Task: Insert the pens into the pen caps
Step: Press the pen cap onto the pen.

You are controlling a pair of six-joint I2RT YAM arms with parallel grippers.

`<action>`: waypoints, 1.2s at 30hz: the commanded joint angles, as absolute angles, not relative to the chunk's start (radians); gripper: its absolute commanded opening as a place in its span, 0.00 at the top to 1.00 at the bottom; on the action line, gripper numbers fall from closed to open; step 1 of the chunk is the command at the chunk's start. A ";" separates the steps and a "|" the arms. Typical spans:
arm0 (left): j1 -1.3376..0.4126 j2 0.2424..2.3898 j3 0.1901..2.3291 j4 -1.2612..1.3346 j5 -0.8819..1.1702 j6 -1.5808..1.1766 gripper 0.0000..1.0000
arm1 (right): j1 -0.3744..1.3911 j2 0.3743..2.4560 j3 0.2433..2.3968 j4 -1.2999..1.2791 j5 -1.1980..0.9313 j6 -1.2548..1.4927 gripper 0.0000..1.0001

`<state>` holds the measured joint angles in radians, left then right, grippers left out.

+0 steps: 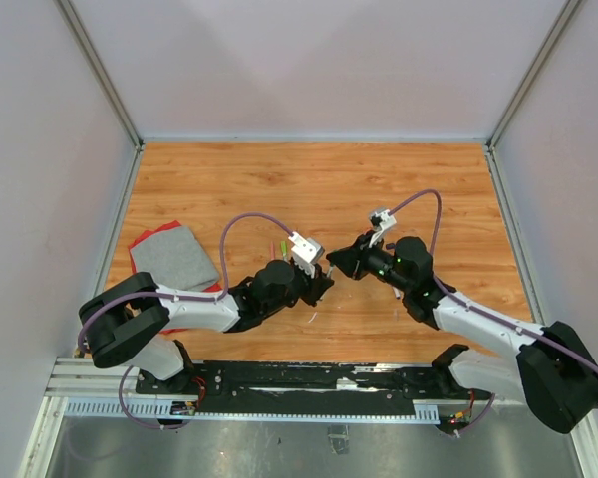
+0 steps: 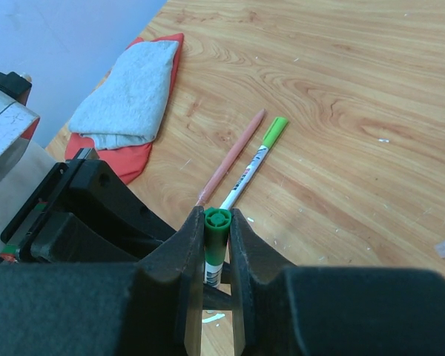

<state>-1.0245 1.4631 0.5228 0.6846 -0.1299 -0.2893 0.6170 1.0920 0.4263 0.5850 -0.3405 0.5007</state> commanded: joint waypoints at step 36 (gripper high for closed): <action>-1.025 1.390 0.525 0.841 -0.164 -0.291 1.00 | 0.853 1.378 0.141 0.895 -0.238 0.647 0.99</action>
<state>-1.0336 1.4628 0.4759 0.5392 -0.1059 -0.2932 0.7795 1.3159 0.2096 1.0580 -0.1356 0.6430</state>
